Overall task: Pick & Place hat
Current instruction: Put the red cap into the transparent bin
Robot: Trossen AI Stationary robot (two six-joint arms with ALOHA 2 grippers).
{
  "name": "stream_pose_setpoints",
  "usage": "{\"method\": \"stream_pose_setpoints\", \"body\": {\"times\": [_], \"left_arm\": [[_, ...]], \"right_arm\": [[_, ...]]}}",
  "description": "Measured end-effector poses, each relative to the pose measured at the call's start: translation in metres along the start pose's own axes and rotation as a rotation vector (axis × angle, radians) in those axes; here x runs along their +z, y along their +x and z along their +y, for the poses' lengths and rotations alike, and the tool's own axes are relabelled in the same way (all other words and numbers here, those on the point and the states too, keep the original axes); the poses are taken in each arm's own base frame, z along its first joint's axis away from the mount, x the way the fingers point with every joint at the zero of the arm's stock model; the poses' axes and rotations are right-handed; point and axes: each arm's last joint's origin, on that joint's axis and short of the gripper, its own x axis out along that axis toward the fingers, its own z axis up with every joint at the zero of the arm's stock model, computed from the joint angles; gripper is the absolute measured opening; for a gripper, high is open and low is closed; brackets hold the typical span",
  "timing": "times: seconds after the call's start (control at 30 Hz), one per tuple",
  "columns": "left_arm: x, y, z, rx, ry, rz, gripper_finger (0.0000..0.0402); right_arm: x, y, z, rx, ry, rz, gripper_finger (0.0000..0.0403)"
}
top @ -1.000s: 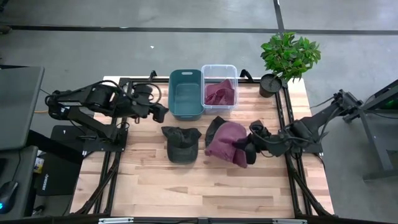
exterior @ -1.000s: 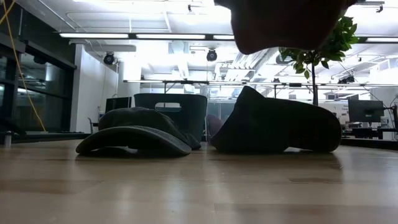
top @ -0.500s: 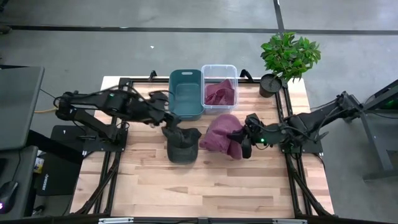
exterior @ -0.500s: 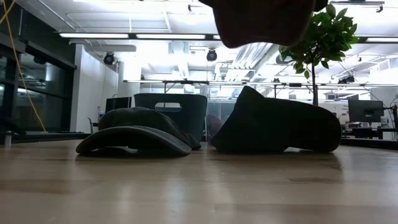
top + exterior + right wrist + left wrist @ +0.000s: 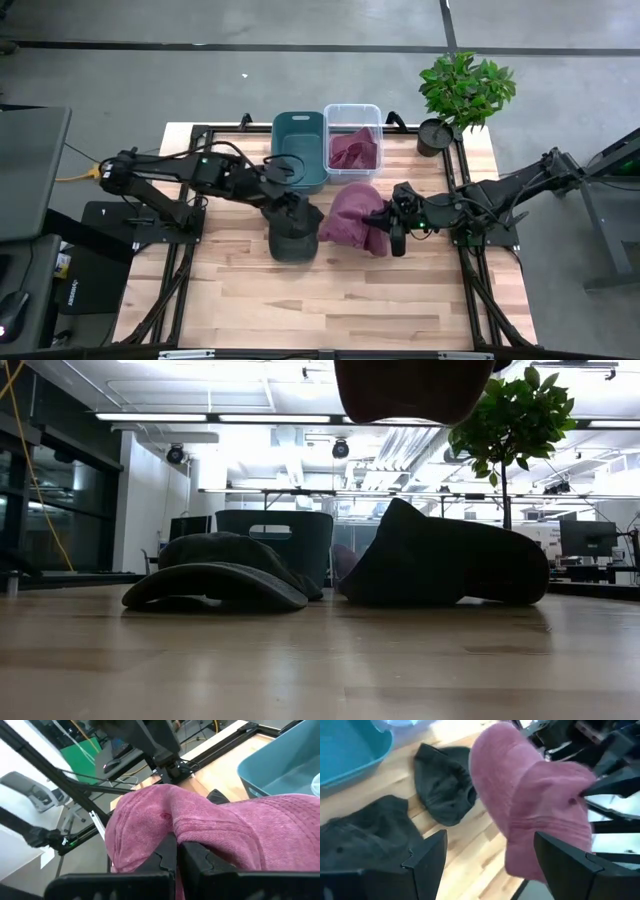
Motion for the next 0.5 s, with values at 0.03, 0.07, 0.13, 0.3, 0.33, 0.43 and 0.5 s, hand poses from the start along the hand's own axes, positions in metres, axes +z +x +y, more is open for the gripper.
{"method": "stream_pose_setpoints", "body": {"times": [0.03, 0.07, 0.13, 0.3, 0.33, 0.43, 0.5], "left_arm": [[-0.001, 0.003, 0.001, 0.01, 0.002, 0.008, 0.028], [-0.002, 0.004, 0.001, 0.006, 0.0, 0.014, 0.028], [0.0, 0.01, -0.007, -0.046, -0.012, 0.014, 0.028], [0.0, 0.024, -0.011, -0.068, -0.04, 0.033, 0.028], [0.002, 0.027, -0.014, -0.094, -0.052, 0.025, 0.028], [0.004, 0.033, -0.012, -0.086, -0.077, 0.031, 0.028], [0.006, 0.033, -0.015, -0.119, -0.096, 0.018, 0.028]], "right_arm": [[0.0, 0.0, 0.0, 0.005, -0.004, 0.004, 0.0], [0.0, 0.0, 0.0, 0.008, -0.009, 0.006, 0.0], [0.0, 0.0, 0.0, 0.014, -0.018, 0.01, 0.0], [0.002, -0.002, 0.003, 0.048, -0.046, 0.025, 0.0], [0.005, -0.003, 0.005, 0.06, -0.056, 0.024, 0.0], [0.013, -0.008, 0.011, 0.083, -0.086, 0.014, 0.0], [0.017, -0.012, 0.012, 0.071, -0.113, 0.028, 0.0]]}}
